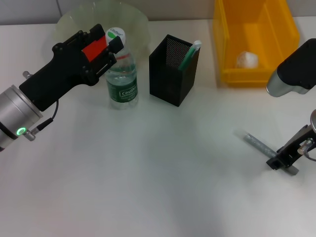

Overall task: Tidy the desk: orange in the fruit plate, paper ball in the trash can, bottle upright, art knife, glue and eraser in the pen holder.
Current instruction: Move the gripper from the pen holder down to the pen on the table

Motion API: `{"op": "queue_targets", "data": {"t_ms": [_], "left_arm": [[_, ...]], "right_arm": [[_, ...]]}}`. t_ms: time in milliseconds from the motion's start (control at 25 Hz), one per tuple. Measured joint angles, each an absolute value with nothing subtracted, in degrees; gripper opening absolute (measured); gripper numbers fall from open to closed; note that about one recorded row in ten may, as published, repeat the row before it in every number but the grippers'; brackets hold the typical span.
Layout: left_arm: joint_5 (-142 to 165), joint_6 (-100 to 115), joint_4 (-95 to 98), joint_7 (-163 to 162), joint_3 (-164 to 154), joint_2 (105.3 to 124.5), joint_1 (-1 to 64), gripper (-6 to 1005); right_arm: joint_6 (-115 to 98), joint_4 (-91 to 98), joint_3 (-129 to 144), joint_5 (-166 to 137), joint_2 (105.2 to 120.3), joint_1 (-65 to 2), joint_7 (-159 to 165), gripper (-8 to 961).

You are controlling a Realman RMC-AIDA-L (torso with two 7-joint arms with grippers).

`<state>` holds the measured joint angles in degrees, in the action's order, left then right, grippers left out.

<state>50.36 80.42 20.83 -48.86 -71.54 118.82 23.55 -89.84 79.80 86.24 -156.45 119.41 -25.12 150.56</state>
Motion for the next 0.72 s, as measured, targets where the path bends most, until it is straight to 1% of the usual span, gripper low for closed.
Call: {"op": "queue_targets", "data": {"t_ms": [200,720], "left_arm": [[50.4,80.4,20.8,-48.9,-71.5,118.82,23.6,559],[50.4,80.4,20.8,-48.9,-71.5,118.82,23.6,559]], "right_arm": [[-89.3,79.7,86.3,-156.4,119.42,-25.2,150.6,342],[-89.2,78.8,85.8,-156.1,119.45,-25.2,150.4,247]]}}
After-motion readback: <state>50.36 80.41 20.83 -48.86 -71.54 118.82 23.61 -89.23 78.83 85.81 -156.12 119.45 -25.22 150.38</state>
